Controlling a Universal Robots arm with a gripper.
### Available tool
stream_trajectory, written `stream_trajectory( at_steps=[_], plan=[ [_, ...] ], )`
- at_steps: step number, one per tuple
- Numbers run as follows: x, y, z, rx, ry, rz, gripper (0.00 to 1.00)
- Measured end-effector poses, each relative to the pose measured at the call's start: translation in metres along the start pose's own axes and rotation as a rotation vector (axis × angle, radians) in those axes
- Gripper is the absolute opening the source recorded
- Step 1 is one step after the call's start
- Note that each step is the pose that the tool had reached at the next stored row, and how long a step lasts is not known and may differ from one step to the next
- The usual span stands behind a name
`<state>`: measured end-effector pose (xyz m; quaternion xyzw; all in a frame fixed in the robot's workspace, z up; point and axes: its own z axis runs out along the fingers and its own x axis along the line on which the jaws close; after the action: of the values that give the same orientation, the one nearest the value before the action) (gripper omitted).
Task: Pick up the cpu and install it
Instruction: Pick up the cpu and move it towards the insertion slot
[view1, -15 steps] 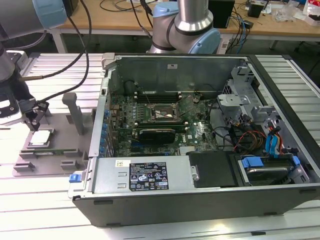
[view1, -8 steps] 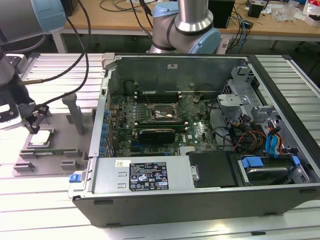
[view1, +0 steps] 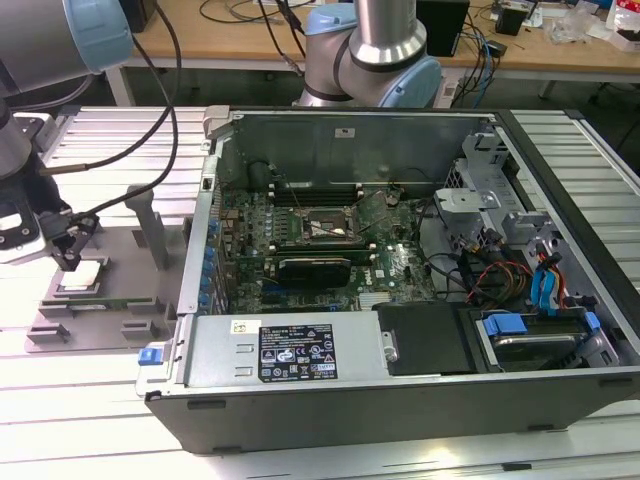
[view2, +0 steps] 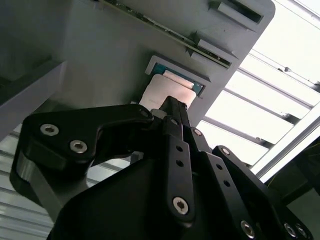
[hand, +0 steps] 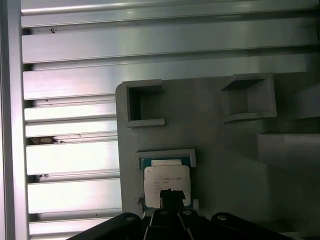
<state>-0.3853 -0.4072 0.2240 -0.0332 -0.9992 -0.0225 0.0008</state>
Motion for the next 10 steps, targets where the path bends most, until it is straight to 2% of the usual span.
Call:
stream_trajectory(
  at_steps=[1,2,3,8,9,10],
  plan=[
    [0.0,0.0,0.0001,0.0,-0.0001,0.0,0.29],
    [0.0,0.0,0.0001,0.0,0.0,0.0,0.36],
    [0.0,0.0,0.0002,0.0,0.0,0.0,0.36],
    [0.0,0.0,0.0003,0.0,0.0,0.0,0.66],
    [0.0,0.0,0.0004,0.0,0.0,0.0,0.66],
    [0.0,-0.0001,0.0032,-0.0002,-0.0002,0.0,0.66]
  ],
)
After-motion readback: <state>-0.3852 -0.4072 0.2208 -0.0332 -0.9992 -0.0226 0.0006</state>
